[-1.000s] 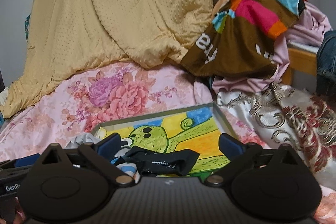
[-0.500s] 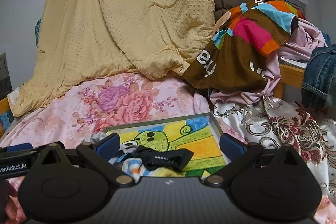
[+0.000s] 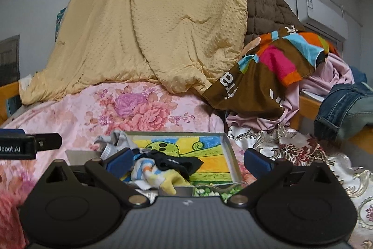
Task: Organize soft objects
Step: 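Move both open tools back over the pile of soft items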
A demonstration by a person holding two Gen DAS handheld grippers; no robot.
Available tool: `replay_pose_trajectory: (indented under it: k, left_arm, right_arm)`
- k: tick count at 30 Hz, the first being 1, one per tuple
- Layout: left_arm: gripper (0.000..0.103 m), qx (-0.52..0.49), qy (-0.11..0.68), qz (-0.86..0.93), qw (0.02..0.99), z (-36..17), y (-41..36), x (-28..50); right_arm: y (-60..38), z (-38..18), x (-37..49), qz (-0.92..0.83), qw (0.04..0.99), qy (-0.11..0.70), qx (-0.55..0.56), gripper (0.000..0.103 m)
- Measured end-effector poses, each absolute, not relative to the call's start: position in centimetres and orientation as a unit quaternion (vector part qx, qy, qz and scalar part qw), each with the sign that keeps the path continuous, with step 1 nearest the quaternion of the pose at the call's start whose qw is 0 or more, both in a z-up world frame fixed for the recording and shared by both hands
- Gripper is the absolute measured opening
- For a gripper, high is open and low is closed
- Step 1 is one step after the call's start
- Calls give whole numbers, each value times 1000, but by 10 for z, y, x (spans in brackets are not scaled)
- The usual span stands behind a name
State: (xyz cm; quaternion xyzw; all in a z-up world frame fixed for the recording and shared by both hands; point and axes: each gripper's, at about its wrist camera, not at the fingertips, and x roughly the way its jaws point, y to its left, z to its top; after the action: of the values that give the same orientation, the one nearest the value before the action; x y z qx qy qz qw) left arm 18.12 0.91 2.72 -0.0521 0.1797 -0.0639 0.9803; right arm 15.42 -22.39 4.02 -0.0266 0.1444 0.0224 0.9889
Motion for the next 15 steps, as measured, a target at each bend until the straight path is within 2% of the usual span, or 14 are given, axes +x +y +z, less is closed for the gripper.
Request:
replay_pose_trajectory:
  k: [15]
  left_arm:
    - [102, -44, 204, -68, 976, 15, 15, 128]
  right_arm:
    - [-224, 33, 106, 30, 984, 175, -29, 103]
